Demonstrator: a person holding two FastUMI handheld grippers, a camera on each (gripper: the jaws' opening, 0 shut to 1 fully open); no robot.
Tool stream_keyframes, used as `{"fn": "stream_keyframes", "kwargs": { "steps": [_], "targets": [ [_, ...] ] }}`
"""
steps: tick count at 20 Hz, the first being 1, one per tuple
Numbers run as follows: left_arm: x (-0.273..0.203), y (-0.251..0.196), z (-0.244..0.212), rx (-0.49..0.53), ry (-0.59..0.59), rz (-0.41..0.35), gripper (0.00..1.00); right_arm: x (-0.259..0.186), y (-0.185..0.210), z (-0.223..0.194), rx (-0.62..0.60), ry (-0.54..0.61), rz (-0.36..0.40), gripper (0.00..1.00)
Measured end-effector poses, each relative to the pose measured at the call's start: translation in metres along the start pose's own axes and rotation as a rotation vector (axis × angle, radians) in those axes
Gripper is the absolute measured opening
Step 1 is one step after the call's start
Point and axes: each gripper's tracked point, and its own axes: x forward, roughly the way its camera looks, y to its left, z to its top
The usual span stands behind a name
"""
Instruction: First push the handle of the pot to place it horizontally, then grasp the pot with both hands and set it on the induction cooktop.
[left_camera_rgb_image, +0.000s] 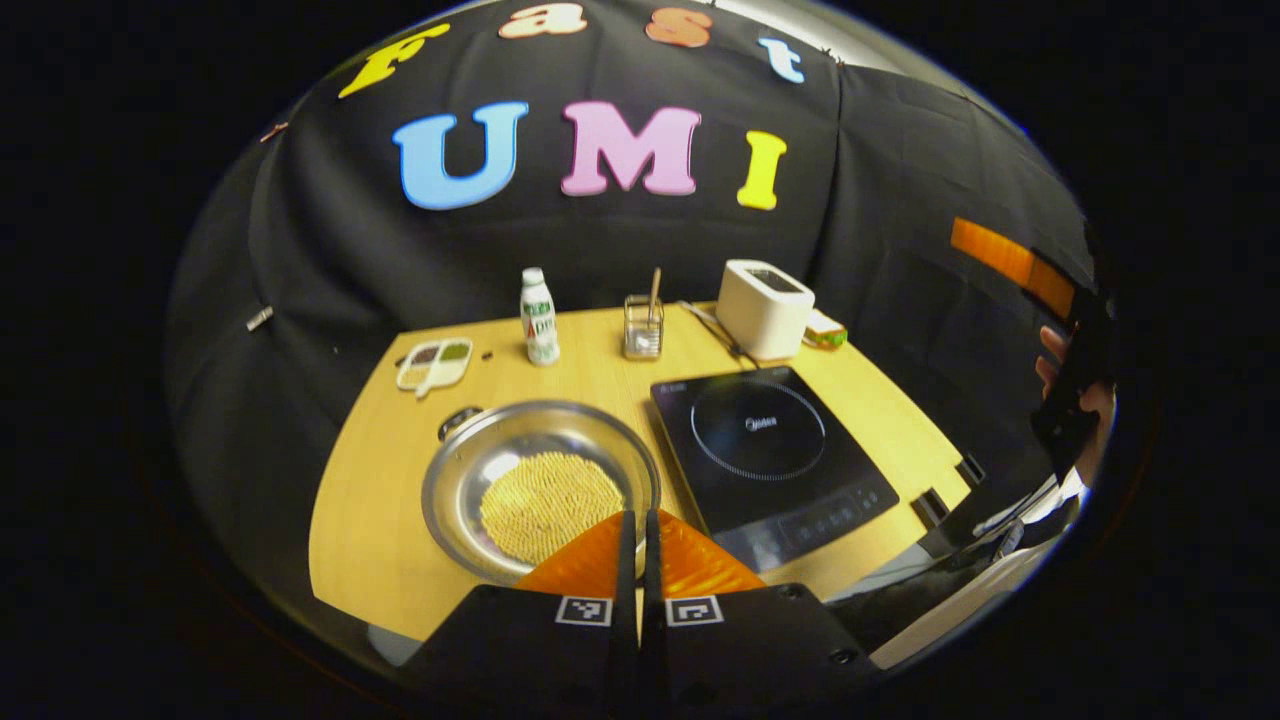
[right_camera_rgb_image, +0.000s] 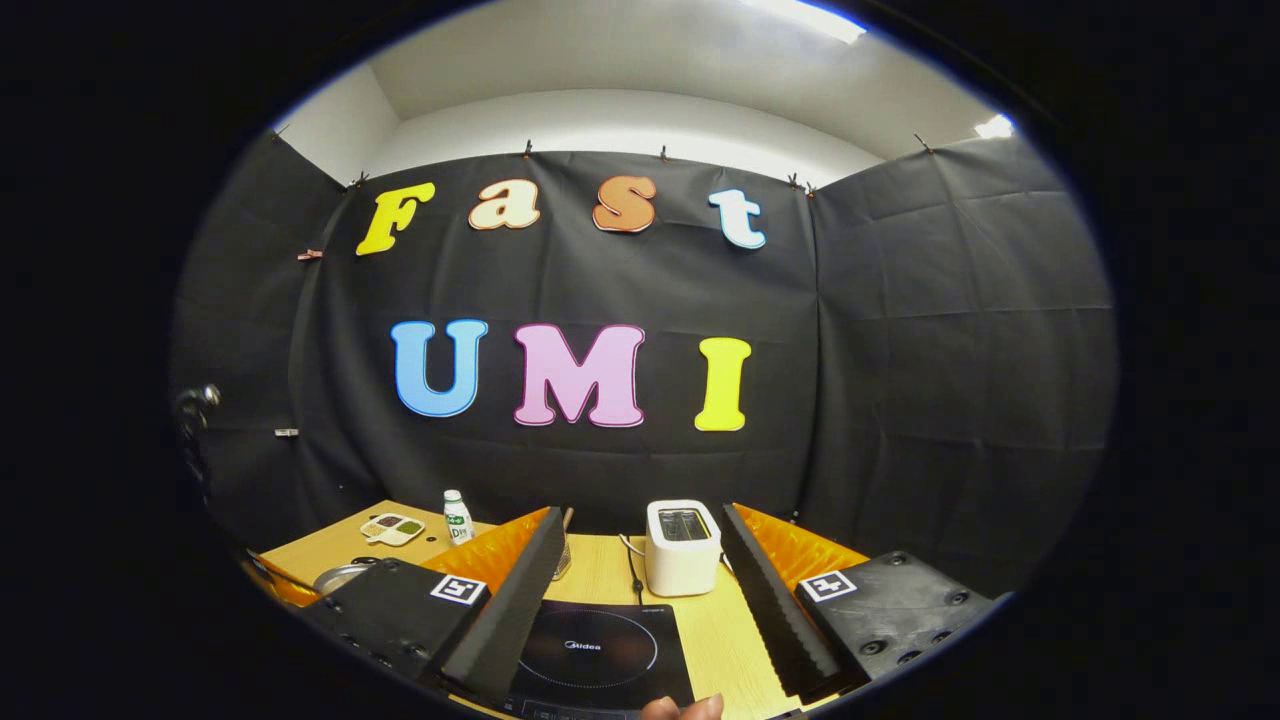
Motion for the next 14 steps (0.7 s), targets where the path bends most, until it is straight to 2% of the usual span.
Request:
{"fn": "stream_keyframes", "kwargs": {
  "steps": [2, 5, 9, 14],
  "targets": [
    [0.008, 0.002, -0.034, -0.032, 0.135, -0.021, 0.05, 0.0, -0.002, -0.001, -0.002, 0.004, -0.002, 0.96],
    [0.024, 0.004, -0.07, -0.05, 0.261, -0.056, 0.05, -0.002, -0.008, -0.002, -0.003, 0.008, -0.011, 0.96],
    [0.05, 0.02, -0.091, 0.014, 0.368, -0.025, 0.05, -0.004, -0.017, -0.004, 0.0, 0.014, -0.028, 0.96],
    [0.081, 0.026, -0.109, 0.032, 0.448, -0.012, 0.05, -0.008, -0.028, -0.004, -0.002, 0.019, -0.052, 0.96]
  ]
}}
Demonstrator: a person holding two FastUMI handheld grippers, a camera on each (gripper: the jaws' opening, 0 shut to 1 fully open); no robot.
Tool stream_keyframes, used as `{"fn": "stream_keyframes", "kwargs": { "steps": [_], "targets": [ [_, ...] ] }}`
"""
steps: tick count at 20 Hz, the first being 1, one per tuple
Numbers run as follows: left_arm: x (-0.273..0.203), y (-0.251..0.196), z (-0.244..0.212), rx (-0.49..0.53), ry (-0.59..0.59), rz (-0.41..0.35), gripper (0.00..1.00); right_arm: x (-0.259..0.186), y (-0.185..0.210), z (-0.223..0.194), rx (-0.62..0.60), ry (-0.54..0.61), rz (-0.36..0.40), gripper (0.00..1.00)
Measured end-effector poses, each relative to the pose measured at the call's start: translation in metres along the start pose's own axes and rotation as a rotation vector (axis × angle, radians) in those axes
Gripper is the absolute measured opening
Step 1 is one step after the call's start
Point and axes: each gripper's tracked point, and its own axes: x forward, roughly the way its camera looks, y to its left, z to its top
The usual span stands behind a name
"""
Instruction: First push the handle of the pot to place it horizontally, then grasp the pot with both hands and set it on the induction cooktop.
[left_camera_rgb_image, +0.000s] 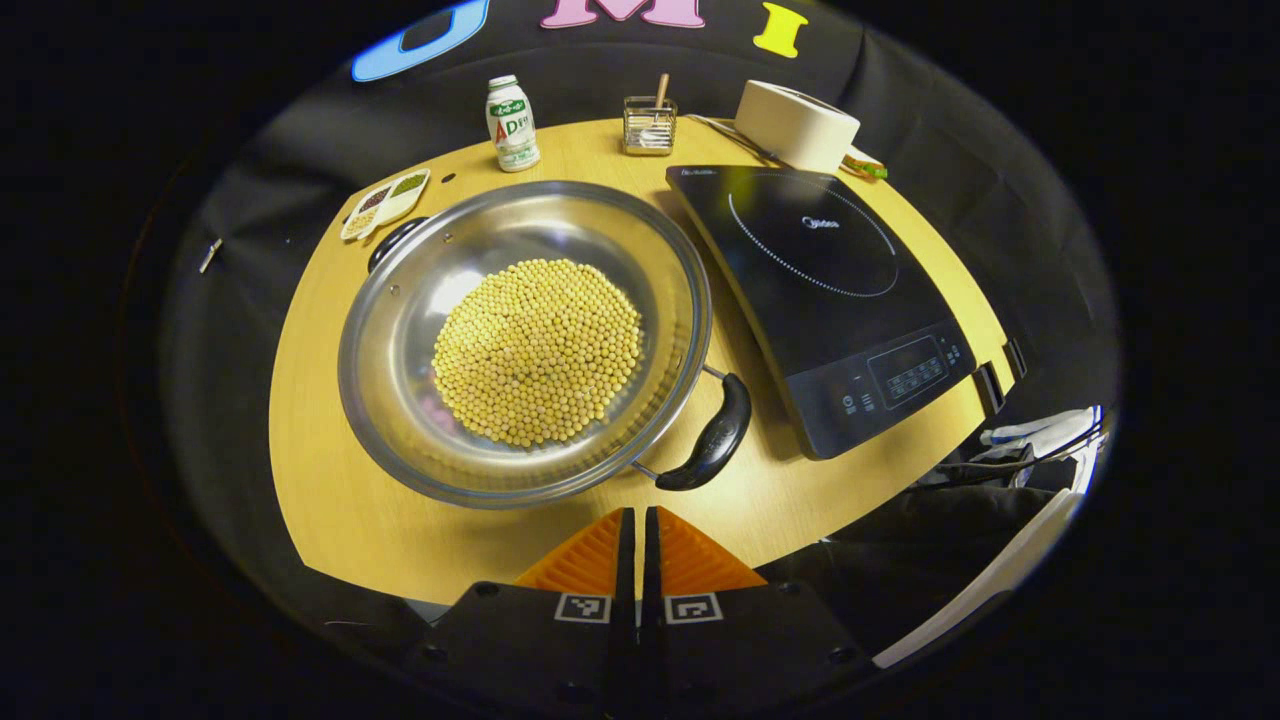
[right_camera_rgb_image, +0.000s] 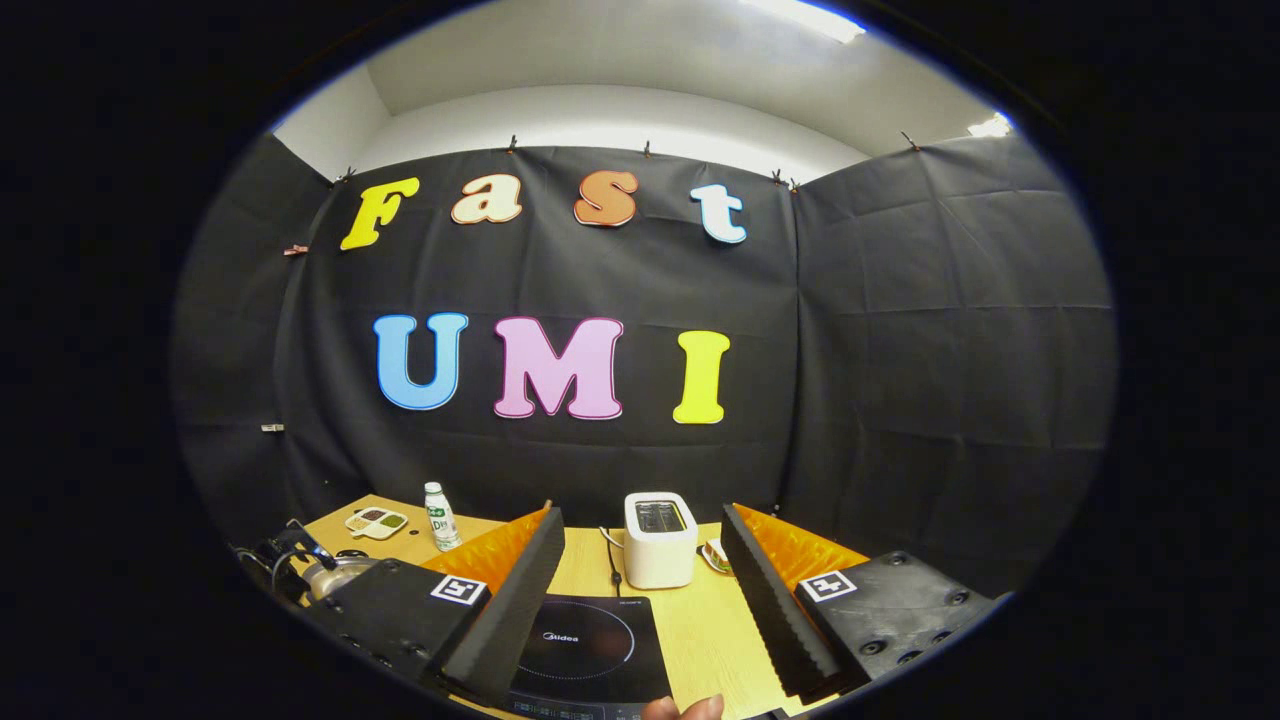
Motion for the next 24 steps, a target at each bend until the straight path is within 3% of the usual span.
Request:
{"fn": "stream_keyframes", "kwargs": {
  "steps": [9, 24],
  "targets": [
    [0.014, -0.011, 0.017, -0.014, -0.015, 0.012, 0.05, 0.001, -0.019, -0.005, -0.005, 0.016, -0.041, 0.98],
    [0.041, -0.045, 0.093, -0.006, -0.081, 0.012, 0.05, 0.01, -0.028, -0.007, -0.025, 0.025, -0.067, 0.96]
  ]
}}
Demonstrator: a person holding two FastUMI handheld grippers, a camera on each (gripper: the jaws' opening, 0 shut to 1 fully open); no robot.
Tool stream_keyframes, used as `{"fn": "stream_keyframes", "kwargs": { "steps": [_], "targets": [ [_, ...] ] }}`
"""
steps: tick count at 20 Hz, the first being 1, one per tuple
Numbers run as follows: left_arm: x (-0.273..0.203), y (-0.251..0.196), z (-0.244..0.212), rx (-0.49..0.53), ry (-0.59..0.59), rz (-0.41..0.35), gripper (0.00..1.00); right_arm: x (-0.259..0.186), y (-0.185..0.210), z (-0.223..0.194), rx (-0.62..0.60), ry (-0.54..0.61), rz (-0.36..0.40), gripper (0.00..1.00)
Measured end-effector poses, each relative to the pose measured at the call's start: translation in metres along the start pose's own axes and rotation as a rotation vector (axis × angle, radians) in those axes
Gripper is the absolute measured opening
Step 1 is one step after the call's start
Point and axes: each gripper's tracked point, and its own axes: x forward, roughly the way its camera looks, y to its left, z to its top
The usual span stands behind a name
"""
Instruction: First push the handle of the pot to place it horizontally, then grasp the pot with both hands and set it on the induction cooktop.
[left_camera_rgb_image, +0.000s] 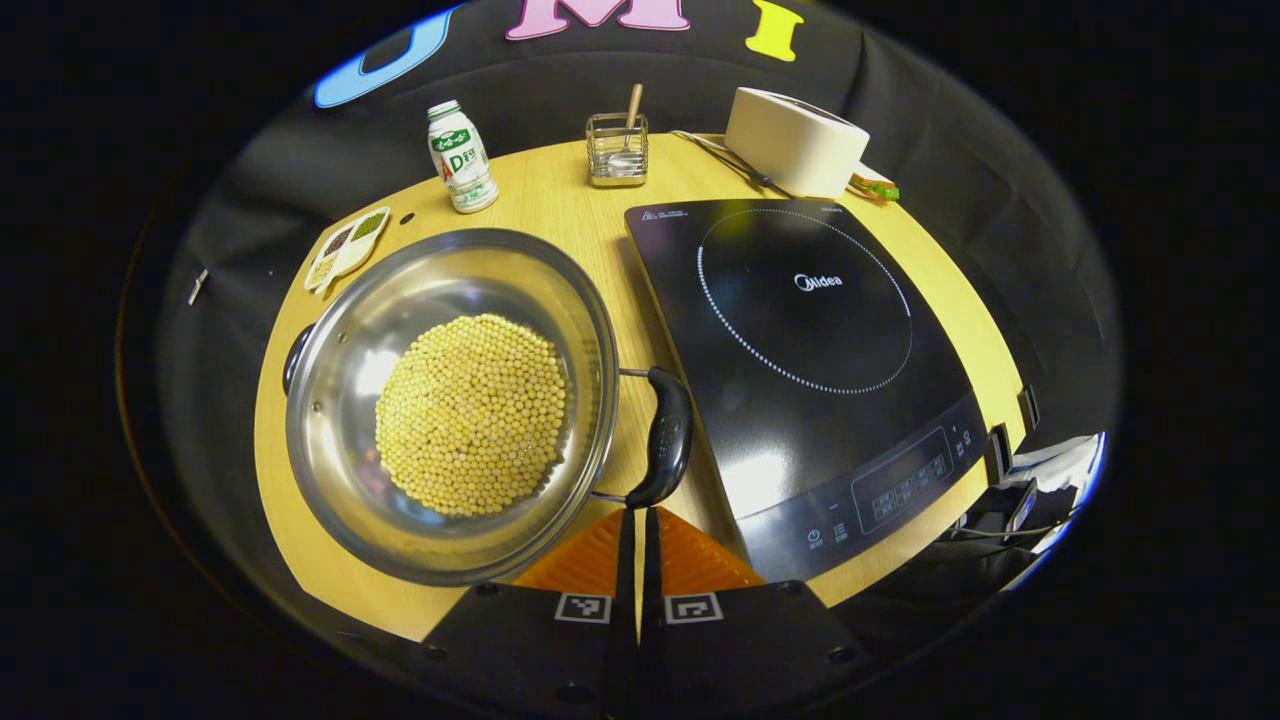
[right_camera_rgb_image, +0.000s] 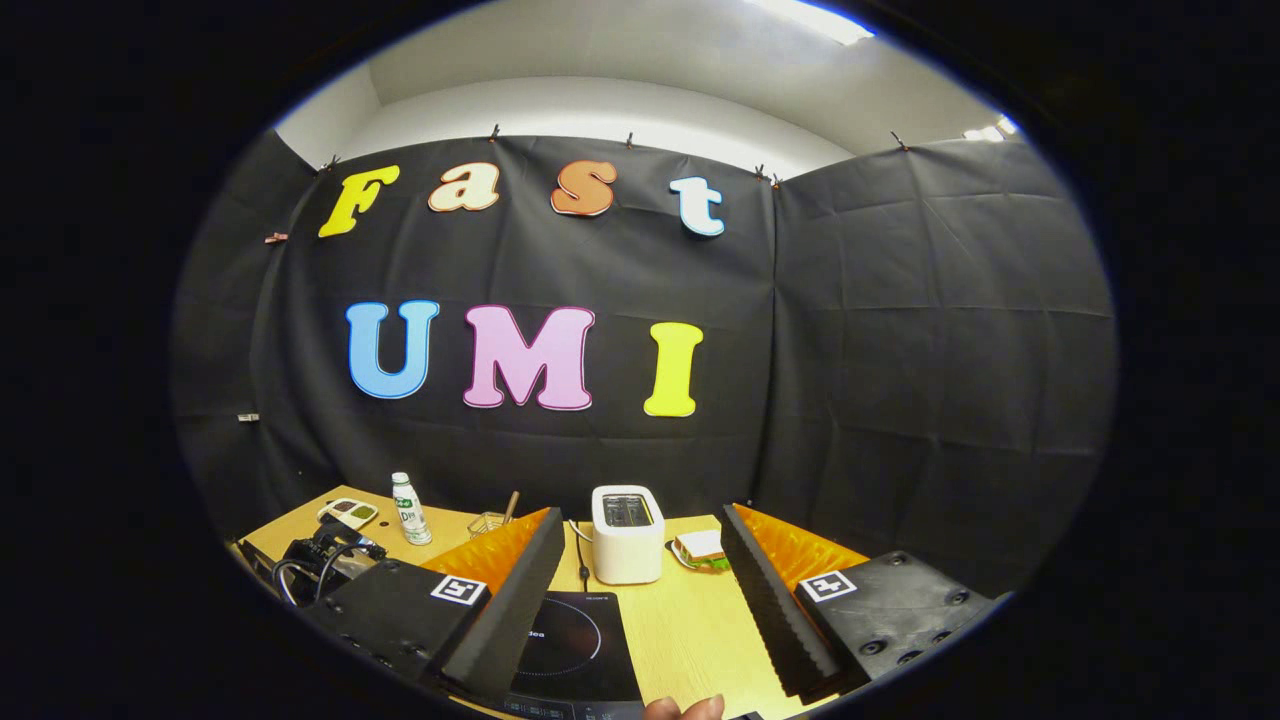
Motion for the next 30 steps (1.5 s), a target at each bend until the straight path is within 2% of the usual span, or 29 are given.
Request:
{"fn": "stream_keyframes", "kwargs": {
  "steps": [7, 11, 12, 17, 21, 26, 30],
  "targets": [
    [0.013, -0.005, 0.042, 0.005, -0.042, 0.002, 0.05, 0.01, 0.005, -0.001, -0.022, 0.001, 0.005, 0.96],
    [0.017, -0.003, 0.065, 0.01, -0.072, 0.009, 0.06, 0.017, 0.007, -0.003, -0.03, 0.003, 0.004, 0.99],
    [0.018, -0.003, 0.069, 0.011, -0.074, 0.008, 0.05, 0.019, 0.008, -0.003, -0.032, 0.004, 0.004, 0.96],
    [0.022, -0.002, 0.077, -0.012, -0.092, 0.003, 0.05, 0.024, 0.012, -0.002, -0.038, 0.003, 0.006, 0.96],
    [0.005, -0.007, 0.071, -0.021, -0.138, -0.035, 0.05, 0.024, 0.024, -0.006, -0.044, 0.012, 0.033, 0.98],
    [-0.037, 0.008, 0.073, -0.038, -0.282, -0.049, 0.06, 0.026, 0.059, -0.023, -0.027, 0.079, 0.117, 0.96],
    [-0.075, 0.047, 0.084, -0.069, -0.457, -0.003, 0.8, 0.027, 0.101, -0.044, 0.02, 0.158, 0.216, 0.98]
  ]
}}
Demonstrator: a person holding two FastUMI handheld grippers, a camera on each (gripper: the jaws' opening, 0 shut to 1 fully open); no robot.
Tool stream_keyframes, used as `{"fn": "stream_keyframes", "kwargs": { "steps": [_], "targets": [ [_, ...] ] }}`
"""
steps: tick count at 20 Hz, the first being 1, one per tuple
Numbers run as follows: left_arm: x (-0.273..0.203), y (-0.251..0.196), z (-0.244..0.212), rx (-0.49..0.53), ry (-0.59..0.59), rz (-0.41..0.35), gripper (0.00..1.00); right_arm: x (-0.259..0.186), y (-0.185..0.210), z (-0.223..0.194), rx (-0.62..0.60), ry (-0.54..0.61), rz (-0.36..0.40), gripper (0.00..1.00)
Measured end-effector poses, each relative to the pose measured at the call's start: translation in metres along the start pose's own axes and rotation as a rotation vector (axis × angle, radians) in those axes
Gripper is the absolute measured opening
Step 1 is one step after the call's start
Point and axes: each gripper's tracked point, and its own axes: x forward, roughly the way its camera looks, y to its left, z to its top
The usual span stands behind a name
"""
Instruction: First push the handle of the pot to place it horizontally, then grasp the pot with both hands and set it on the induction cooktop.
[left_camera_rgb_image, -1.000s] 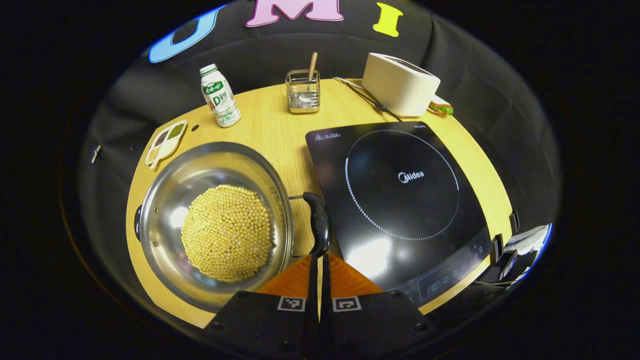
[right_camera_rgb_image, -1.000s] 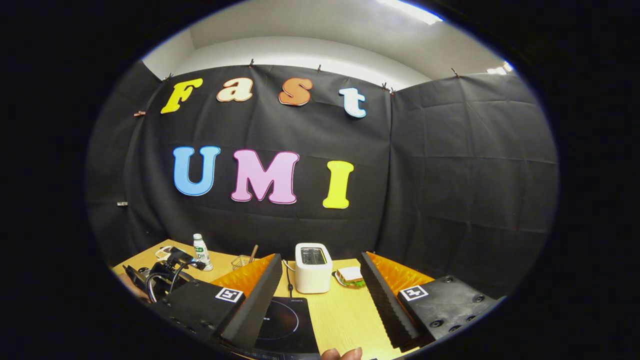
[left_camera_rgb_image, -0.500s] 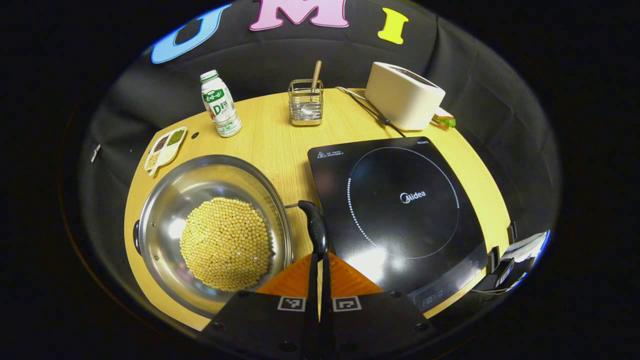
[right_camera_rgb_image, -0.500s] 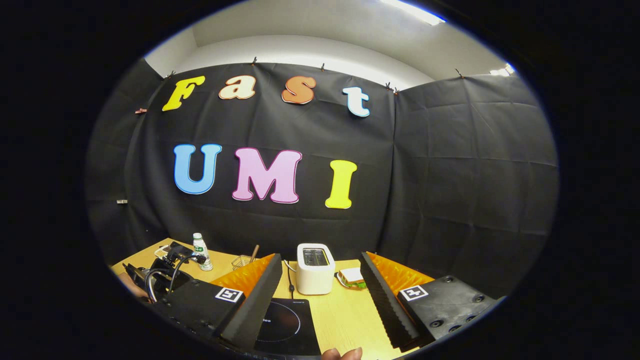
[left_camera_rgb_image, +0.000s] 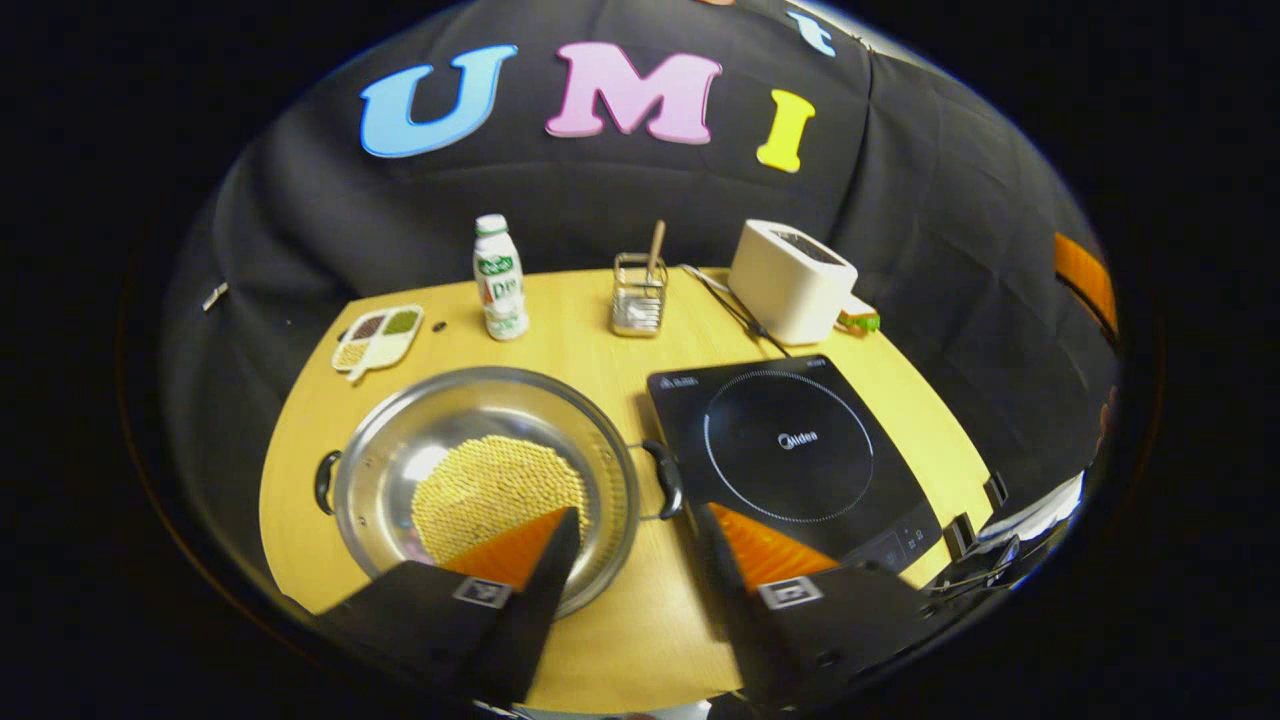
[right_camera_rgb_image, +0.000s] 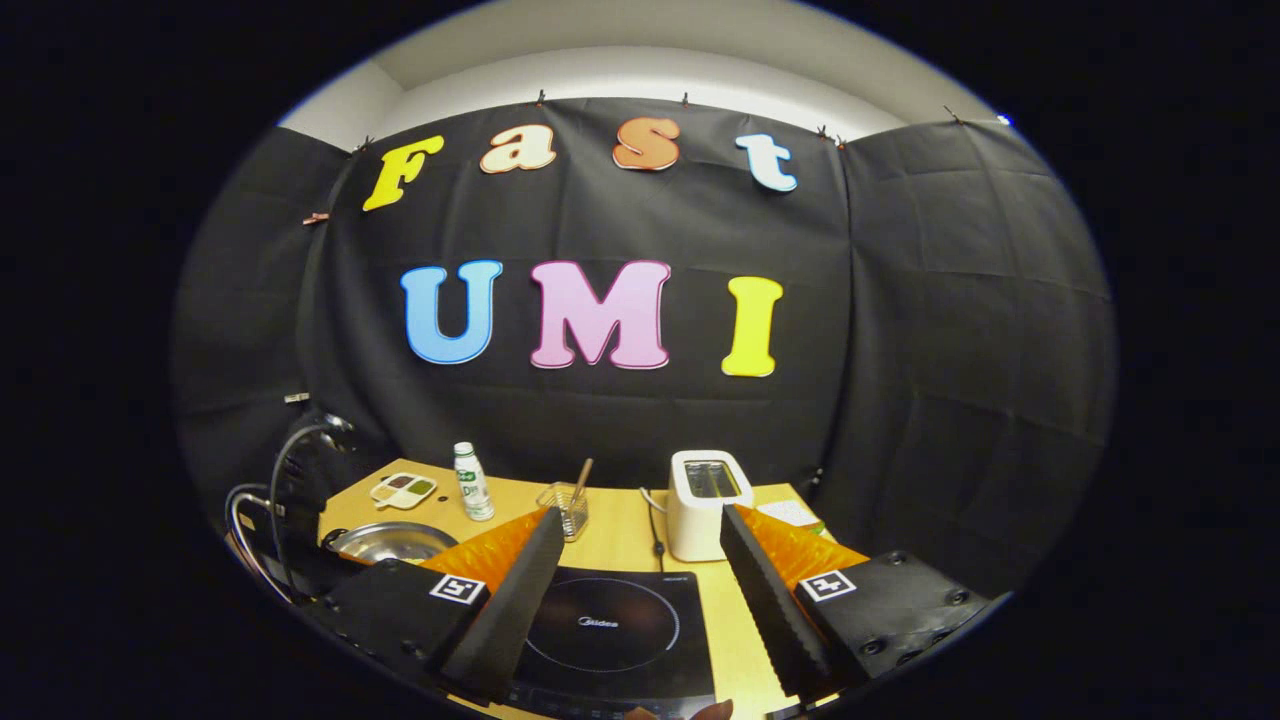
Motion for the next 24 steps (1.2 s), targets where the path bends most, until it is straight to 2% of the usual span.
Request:
{"fn": "stream_keyframes", "kwargs": {
  "steps": [1, 6, 11, 12, 20, 24],
  "targets": [
    [-0.005, 0.012, 0.007, -0.009, -0.039, 0.018, 0.99, 0.003, 0.011, -0.003, 0.003, 0.014, 0.022, 0.98],
    [-0.036, 0.087, 0.017, -0.043, -0.123, 0.102, 0.95, 0.027, 0.063, -0.026, 0.033, 0.083, 0.112, 0.98],
    [-0.042, 0.167, -0.001, -0.064, -0.119, 0.182, 0.93, 0.05, 0.111, -0.069, 0.085, 0.192, 0.193, 0.98],
    [-0.04, 0.181, -0.004, -0.074, -0.122, 0.193, 0.95, 0.055, 0.12, -0.08, 0.098, 0.225, 0.204, 0.99],
    [0.001, 0.256, -0.036, -0.147, -0.013, 0.219, 0.95, 0.087, 0.172, -0.164, 0.124, 0.427, 0.237, 1.0],
    [0.033, 0.263, -0.045, -0.158, 0.036, 0.179, 0.94, 0.104, 0.185, -0.206, 0.108, 0.511, 0.217, 1.0]
  ]
}}
